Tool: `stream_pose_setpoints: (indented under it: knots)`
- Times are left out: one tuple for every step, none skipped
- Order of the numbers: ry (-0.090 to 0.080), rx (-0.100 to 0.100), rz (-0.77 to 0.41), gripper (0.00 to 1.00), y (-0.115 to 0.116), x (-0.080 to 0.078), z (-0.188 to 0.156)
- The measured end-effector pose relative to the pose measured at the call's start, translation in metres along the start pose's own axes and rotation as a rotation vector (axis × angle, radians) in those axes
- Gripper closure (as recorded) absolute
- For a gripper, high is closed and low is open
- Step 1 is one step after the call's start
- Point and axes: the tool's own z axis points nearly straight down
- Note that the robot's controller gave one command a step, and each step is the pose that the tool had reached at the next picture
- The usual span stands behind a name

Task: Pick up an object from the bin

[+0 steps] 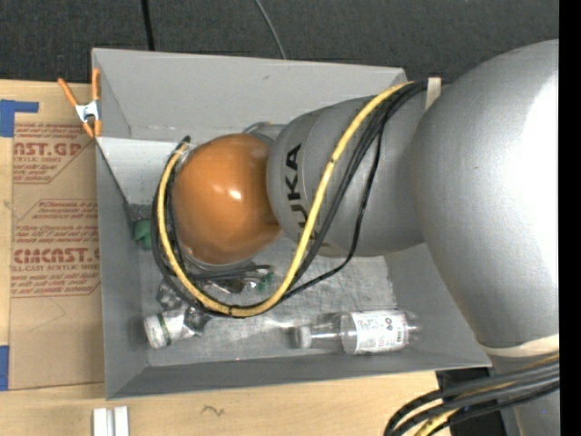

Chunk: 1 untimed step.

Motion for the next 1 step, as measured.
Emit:
stream_pose_setpoints:
  knots:
    - [-0.017, 0.011, -0.009, 1.00, 0.0051, -0.0016, -0.0080]
